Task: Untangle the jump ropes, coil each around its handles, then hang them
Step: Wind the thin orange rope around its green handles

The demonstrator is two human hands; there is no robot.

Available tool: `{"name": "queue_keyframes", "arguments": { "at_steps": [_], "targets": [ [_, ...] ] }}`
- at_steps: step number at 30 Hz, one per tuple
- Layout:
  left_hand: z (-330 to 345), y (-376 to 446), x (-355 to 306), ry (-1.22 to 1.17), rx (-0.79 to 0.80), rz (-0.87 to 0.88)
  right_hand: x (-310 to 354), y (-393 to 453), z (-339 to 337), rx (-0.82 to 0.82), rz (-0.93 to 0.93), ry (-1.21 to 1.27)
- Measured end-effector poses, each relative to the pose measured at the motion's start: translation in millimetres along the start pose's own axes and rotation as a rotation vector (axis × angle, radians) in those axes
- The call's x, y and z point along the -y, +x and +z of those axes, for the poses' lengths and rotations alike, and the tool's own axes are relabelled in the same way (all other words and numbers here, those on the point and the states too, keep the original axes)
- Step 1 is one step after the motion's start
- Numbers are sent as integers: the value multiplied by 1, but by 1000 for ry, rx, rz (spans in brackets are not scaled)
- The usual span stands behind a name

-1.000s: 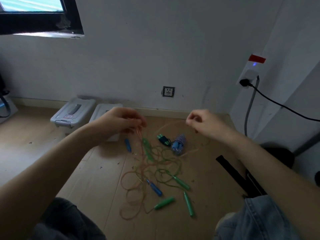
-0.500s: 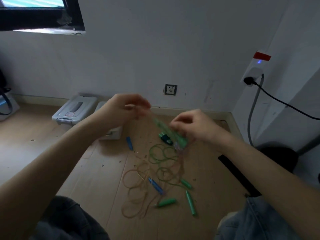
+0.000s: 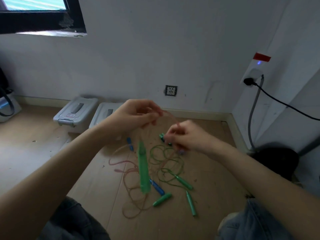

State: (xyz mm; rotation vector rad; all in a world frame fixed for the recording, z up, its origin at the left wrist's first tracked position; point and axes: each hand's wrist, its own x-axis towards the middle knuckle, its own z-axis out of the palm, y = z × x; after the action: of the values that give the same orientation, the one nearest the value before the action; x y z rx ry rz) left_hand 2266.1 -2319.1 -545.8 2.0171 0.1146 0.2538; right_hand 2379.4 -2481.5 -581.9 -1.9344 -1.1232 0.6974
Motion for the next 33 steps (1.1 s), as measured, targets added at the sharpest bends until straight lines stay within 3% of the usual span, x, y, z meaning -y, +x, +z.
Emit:
{"name": "queue_keyframes", "arguments": {
  "at_steps": [3, 7, 10, 13, 15, 16, 19, 20, 22, 25, 27, 29, 30, 33],
  "targets": [
    [-13, -2, 17, 617, 13, -36, -1, 1, -33, -289, 52, 109],
    [-9, -1, 34, 806, 210, -283, -9, 2, -35, -420, 52, -160],
    [-9, -1, 26, 402, 178, -324, -11, 2, -35, -445, 49, -317],
    [-13, -5, 5, -210, 135, -310, -13, 1, -34, -253, 80, -394],
    [-14, -3, -2, -257, 106, -238, -16, 0, -30, -232, 80, -491],
    [-14, -1, 0, -61, 43, -173, -15, 0, -29, -291, 71, -530],
    [-14, 1, 14, 916, -204, -58, -11, -1, -34, -488, 38, -551],
    [-12, 0, 20, 1054, -212, -93, -10, -1, -36, -451, 53, -512],
    [-9, -1, 26, 982, -144, -98, -9, -2, -33, -175, 160, -510],
    [-12, 2, 4, 367, -186, 15, -18, -3, -23, 213, 381, -621],
    [-22, 8, -3, 78, -427, 100, -25, -3, -23, 242, 420, -730],
    [-32, 11, 4, 164, -650, 96, -29, -4, -24, 225, 420, -811],
    [-33, 11, 11, 311, -636, 22, -30, -5, -23, 224, 413, -749],
    [-24, 7, 37, 697, -240, -278, -20, -6, -20, 178, 310, -101]
  ]
}}
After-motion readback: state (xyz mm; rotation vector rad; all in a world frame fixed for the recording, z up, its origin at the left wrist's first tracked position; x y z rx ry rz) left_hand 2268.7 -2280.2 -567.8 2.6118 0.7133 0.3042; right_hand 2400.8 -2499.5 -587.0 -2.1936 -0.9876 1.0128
